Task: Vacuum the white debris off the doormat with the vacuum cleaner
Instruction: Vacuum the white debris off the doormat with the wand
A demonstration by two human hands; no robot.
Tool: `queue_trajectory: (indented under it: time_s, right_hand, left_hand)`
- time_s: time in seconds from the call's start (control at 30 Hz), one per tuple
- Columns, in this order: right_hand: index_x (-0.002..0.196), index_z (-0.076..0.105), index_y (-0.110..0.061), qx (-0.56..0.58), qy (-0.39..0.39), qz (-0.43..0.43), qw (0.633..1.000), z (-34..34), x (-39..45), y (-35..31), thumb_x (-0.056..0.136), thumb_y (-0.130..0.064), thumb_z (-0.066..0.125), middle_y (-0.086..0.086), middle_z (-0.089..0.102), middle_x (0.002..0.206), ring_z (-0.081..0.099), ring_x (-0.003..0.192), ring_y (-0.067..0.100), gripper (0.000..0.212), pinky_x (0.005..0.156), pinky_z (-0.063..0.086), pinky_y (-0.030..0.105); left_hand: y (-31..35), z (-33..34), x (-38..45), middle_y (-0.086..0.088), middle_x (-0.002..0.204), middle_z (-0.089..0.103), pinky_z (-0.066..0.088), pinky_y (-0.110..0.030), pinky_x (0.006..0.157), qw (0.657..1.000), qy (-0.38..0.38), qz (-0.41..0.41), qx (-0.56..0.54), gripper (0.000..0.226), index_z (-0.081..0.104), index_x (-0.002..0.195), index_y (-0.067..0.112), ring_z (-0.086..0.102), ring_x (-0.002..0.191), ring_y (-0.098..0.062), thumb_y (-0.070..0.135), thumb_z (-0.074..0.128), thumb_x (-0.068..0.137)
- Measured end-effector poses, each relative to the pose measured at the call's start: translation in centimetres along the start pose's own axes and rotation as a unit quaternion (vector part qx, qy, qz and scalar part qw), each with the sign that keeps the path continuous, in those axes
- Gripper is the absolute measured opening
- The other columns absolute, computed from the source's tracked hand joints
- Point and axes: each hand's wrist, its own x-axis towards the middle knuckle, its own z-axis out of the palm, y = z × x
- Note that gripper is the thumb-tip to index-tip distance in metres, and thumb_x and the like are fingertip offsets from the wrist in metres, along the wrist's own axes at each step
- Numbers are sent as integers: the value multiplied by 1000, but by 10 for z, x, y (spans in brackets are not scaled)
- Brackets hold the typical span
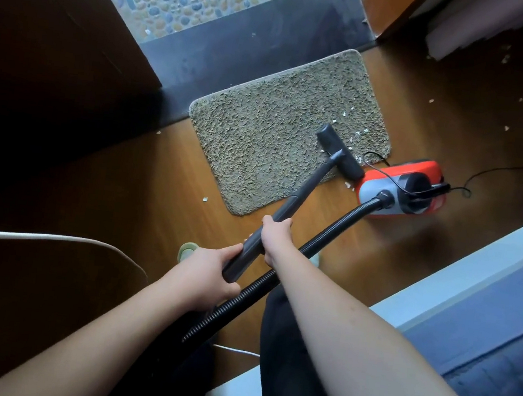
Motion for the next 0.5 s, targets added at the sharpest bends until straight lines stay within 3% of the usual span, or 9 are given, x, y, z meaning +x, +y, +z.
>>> queue_trajectory:
  time_s: [0.27, 0.4, 0.5]
  right_hand:
    - [142, 16, -39, -5, 2, -8, 1000, -29, 35, -29, 74, -45, 44, 12, 58, 124, 64, 102, 39, 74, 86, 55, 55]
    - [145, 20, -32, -5, 7, -29, 1000, -52, 26, -51, 83, -42, 47, 12, 57, 125, 64, 104, 38, 68, 88, 55, 52]
    - [145, 22, -28, -8, 9, -32, 999, -70, 33, -63, 86, -40, 48, 11, 57, 124, 63, 104, 37, 65, 91, 54, 51]
  left_hand:
    - [41, 2, 25, 4, 113, 65, 55, -21, 75, 999, 39, 9, 8, 80, 34, 150, 41, 66, 80, -12, 34, 66, 78]
    - [67, 3, 34, 6, 100, 63, 56, -20, 60, 999, 34, 8, -18, 78, 35, 149, 41, 70, 65, -13, 30, 66, 78]
    - [87, 5, 42, 2, 98, 67, 60, -29, 57, 999, 25, 14, -41, 77, 35, 148, 41, 69, 52, -17, 28, 65, 78]
